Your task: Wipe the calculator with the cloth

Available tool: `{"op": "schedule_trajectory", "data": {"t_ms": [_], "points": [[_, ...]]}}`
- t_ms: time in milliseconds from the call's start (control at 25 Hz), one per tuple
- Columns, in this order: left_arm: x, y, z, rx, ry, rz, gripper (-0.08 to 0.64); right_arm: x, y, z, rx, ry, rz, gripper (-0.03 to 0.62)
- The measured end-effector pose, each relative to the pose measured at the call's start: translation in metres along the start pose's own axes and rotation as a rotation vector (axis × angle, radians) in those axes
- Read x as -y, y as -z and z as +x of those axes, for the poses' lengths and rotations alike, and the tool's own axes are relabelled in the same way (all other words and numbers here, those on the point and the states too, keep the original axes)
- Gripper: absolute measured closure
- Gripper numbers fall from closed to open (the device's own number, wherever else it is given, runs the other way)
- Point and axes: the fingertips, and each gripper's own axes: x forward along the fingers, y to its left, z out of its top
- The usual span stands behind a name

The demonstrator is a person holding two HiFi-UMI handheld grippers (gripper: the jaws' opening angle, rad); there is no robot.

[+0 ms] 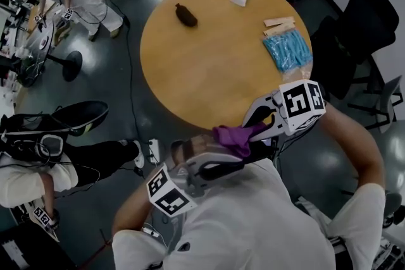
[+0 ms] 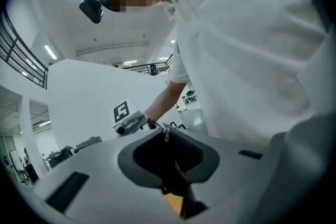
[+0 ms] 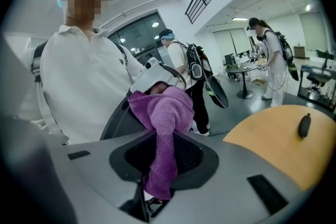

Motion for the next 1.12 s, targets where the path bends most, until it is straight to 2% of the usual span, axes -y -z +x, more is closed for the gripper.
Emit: {"op": "schedule_trajectory", "data": {"t_ms": [160, 400, 600, 760, 840, 920, 1120], "points": [[0.000, -0.007, 0.004, 0.025, 0.018, 0.010, 0.514, -0.003, 0.007, 0.009, -0.021, -0.114, 0.044, 0.503], [-0.012, -0.020, 0.003, 0.059, -0.004, 0.016, 0.514, -0.006, 0.017, 0.027, -0.045, -0.227, 0.080, 0.503], [-0.016, -0.024, -0.001, 0.081, -0.017, -0.015, 0.514, -0.008, 0.024, 0.041, -0.032, -0.266, 0.108, 0.503], [-0.020, -0.027, -0.003, 0.100, -0.031, -0.038, 0.514, -0.008, 0.041, 0.053, -0.080, -0.268, 0.109, 0.503], [-0.024, -0.024, -0.004, 0.096, -0.054, -0.041, 0.514, 0.005, 0.057, 0.057, -0.102, -0.214, 0.113, 0.503], [-0.031, -0.013, -0.005, 0.085, -0.094, -0.076, 0.514, 0.031, 0.076, 0.055, -0.083, -0.093, 0.141, 0.503], [-0.064, 0.047, -0.005, 0.067, -0.232, -0.231, 0.514, 0.118, 0.141, 0.020, 0.067, 0.369, 0.312, 0.503]]}}
